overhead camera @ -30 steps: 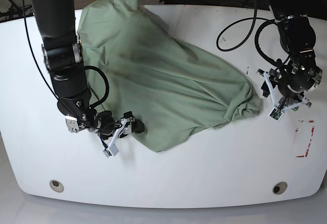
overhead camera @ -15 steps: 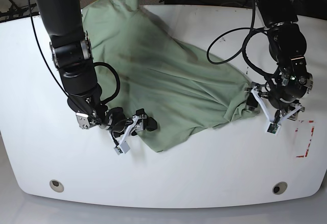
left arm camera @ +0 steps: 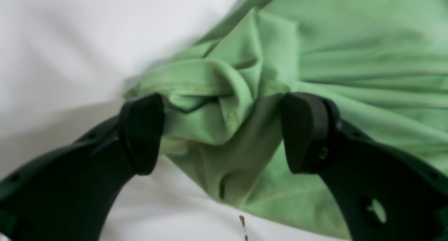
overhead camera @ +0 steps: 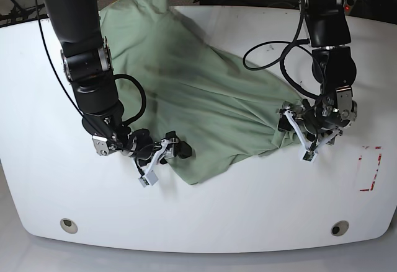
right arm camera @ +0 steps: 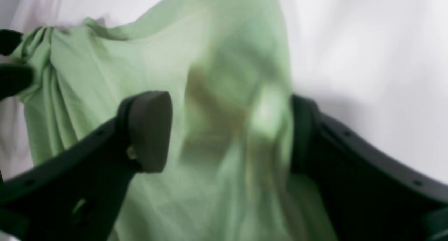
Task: Fold the T-shirt properly
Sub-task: 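Grasp the shirt hem with both grippers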
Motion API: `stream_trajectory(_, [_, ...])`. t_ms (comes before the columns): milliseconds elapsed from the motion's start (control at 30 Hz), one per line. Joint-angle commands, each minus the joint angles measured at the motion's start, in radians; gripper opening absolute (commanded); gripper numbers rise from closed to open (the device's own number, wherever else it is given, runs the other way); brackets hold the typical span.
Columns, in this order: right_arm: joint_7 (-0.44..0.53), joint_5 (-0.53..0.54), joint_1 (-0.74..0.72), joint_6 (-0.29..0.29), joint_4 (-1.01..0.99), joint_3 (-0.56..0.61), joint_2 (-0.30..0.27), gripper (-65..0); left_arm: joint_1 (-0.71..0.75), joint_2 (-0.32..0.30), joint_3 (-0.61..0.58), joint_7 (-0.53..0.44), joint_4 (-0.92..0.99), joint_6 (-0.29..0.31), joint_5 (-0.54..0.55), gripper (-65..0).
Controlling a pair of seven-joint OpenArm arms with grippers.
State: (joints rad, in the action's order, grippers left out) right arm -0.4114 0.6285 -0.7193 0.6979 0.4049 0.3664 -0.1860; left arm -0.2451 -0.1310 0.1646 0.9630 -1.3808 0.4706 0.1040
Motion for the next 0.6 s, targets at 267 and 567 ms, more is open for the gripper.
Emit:
stream_trajectory(267, [-0.014,-0.006,-0.013,0.000,0.009,-0.002,-0.005,-19.0,-0.046,-0.012,0.003,-0.042,0.044,0.000,0.013,-21.0])
stream_trajectory(567, [-0.011,-0.008,-0.009,0.000,0.009,-0.002,-0.005,-19.2,-0.059,-0.011,0.005,-0.042,0.102,0.001,0.015,-35.6])
